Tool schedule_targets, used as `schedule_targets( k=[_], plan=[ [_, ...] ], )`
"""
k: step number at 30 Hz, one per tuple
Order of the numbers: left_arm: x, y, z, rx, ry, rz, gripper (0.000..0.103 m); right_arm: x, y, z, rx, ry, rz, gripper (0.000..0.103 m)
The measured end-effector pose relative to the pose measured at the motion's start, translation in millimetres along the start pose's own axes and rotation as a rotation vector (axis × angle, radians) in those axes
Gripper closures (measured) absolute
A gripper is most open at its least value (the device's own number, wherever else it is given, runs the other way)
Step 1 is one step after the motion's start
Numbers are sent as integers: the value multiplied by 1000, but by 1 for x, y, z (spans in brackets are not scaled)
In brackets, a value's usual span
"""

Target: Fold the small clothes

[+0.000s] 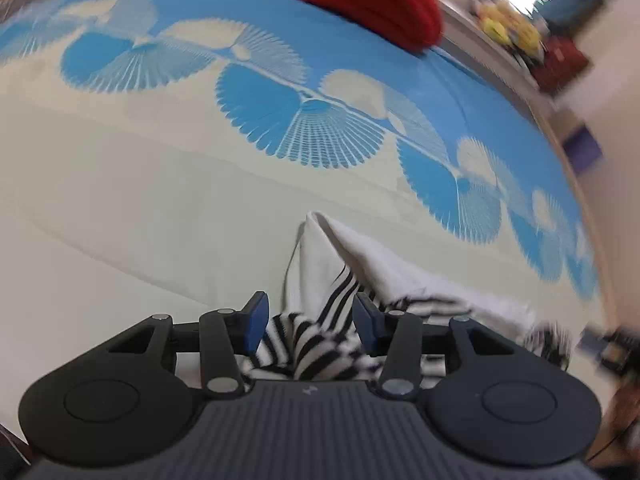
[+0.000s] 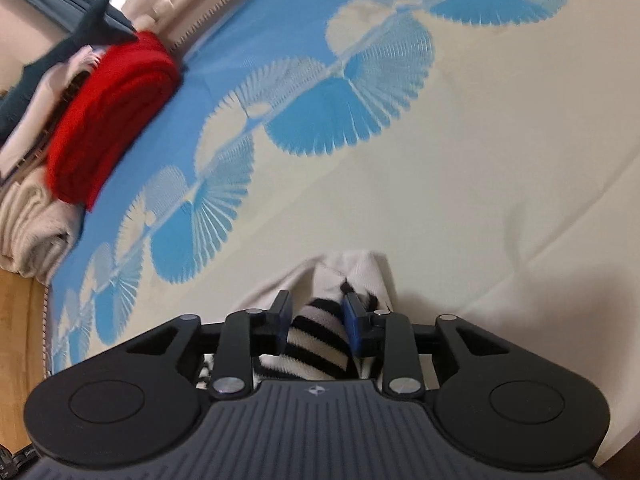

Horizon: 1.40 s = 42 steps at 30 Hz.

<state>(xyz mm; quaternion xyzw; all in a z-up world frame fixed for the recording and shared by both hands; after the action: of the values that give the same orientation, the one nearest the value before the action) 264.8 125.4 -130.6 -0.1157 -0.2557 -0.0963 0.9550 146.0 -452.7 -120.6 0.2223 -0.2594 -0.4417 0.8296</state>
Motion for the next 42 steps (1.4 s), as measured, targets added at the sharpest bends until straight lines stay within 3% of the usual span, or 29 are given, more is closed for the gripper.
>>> schedule_targets(
  k=[5,9,12,18,21,24,27,28,30,31,32,34,37,39,42],
  plan=[
    [-31,-33,9,19,33,-309,27,7,-13,28,38,-42,78,70],
    [-64,-50,4,68,97,-519,23,-10,-14,31,26,-11,230,68],
    [-80,-58,-9,142,150,-633,23,-32,0,25,21,22,411,59],
    [-67,-77,-31,221,108,-718,23,-73,30,-3,-24,67,692,53],
    [-51,-85,-42,259,82,-743,23,-82,43,-18,-52,62,766,50],
    [-34,-93,-49,232,52,-723,24,-82,54,-32,-50,70,760,49],
    [-23,-98,-59,200,44,-713,37,-79,59,-47,-86,77,753,50],
    [-21,-98,-62,188,50,-712,46,-80,60,-51,-90,76,754,50],
    [-17,-97,-71,169,70,-703,76,-77,61,-57,-105,71,750,60],
    [-15,-95,-74,185,79,-701,101,-75,60,-60,-115,78,742,72],
    [-11,-91,-75,211,78,-699,100,-73,59,-63,-120,84,731,84],
    [4,-81,-67,219,23,-631,101,-62,62,-61,-106,41,699,89],
    [30,-64,-50,211,-90,-464,102,-31,73,-34,9,-97,541,90],
    [40,-62,-48,184,-123,-416,102,-13,76,-20,81,-176,435,90],
    [52,-69,-49,220,-182,-443,102,-4,73,-30,40,-205,345,90]
  ],
)
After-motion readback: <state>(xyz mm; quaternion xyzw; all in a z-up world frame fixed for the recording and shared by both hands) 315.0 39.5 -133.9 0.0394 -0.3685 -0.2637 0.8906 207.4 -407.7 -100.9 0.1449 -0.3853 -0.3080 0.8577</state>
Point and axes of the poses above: each gripper's, at about its wrist camera, not at the fingertips, and z roughly against the way its jaws point, y to its left, x to its top, the point moved 6 cm from there along -z, roughly the way its jaws point, and after that the axes turned 14 degrees about -z, right-handed, at the moved point
